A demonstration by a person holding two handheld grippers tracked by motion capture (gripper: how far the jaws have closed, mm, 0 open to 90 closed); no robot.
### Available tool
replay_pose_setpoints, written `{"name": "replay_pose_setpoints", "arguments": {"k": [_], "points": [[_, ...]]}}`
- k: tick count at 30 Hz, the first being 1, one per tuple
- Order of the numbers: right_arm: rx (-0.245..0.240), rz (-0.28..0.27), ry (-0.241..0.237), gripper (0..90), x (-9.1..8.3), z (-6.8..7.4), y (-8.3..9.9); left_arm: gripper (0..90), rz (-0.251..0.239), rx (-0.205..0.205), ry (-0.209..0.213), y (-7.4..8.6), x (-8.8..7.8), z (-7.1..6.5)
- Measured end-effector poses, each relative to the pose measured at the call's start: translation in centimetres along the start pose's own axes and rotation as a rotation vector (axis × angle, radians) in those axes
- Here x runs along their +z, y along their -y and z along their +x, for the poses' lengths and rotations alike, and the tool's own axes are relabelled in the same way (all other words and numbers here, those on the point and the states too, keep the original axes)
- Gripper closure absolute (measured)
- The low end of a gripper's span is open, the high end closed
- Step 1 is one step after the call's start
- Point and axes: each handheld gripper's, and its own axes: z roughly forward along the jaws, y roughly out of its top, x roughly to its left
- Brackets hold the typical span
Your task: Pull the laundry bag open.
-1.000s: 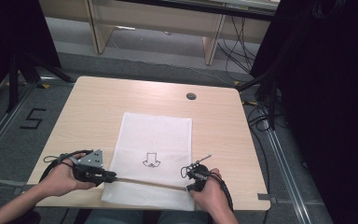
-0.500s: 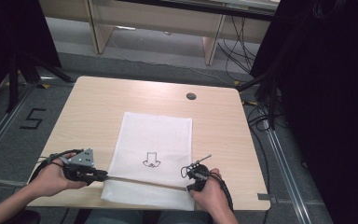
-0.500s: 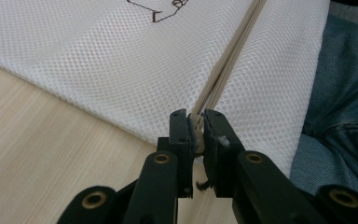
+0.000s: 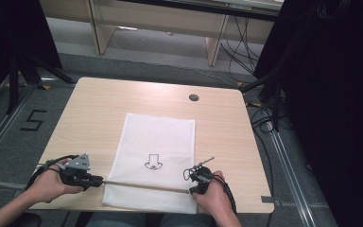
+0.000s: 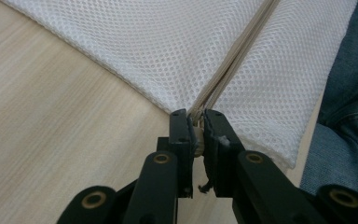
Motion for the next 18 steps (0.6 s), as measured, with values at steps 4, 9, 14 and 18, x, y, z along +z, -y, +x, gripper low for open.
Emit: {"name": "replay_pose_setpoints", "arguments": {"k": [4,9,14,18], "points": [[0.001,0.001,-0.004,90.0,0.0,0.0,0.0,81.7,0.007,-0.002,-0.007,-0.1,0.3,-0.2],[0.011,-0.018,-0.012,90.0,0.2,-0.1,0.0,81.4,-0.025,-0.028,0.003,0.0,0.2,0.2],[-0.002,-0.004,0.001,90.0,0.0,0.0,0.0,73.7,-0.009,0.022,-0.022,0.2,-0.1,0.0],[-0.028,-0.025,-0.015,90.0,0.1,-0.4,0.0,63.7,-0.122,-0.033,-0.023,-0.1,-1.1,0.0]]}}
